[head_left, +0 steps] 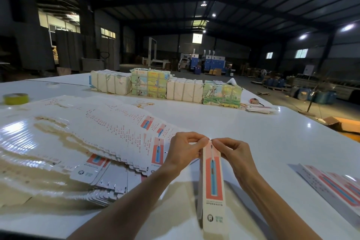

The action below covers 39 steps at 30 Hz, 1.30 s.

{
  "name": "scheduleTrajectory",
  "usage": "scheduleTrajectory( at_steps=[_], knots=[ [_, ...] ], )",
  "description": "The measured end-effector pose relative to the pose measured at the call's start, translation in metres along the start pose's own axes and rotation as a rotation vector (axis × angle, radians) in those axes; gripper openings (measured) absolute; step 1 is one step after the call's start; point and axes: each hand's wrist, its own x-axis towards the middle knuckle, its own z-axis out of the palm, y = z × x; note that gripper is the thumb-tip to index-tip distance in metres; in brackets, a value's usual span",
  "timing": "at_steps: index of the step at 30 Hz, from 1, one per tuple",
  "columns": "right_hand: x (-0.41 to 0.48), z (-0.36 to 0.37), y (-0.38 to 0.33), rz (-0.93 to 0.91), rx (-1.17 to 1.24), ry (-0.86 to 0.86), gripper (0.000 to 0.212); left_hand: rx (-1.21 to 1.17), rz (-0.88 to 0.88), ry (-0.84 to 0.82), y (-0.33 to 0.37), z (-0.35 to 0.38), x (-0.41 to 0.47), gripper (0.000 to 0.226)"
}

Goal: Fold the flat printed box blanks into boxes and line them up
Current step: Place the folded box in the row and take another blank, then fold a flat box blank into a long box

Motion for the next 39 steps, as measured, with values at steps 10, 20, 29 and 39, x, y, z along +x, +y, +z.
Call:
scheduleTrajectory(
  at_steps=[10, 20, 29, 39],
  knots=[
    [-0.002, 0.005, -0.005, 0.092, -0.544, -0.097, 0.058, -0.186, -0.248, 0.25, -0.019, 0.002, 0.003, 0.003],
    [-0.04, 0.006, -0.015, -0.134, -1.164, -0.298, 0.042, -0.081, -0.263, 0.249, -0.023, -0.003, 0.006, 0.004],
    [-0.051, -0.091, -0.003, 0.076, -1.328, -0.027, 0.048, 1.246, 0.002, 0.2, -0.02, -0.035, 0.012, 0.028],
    [-0.066, -0.181, 0.003, 0.199, -1.911, 0.075, 0.049, 1.51, -0.247, 0.192, -0.035, -0.061, 0.011, 0.043]
  ],
)
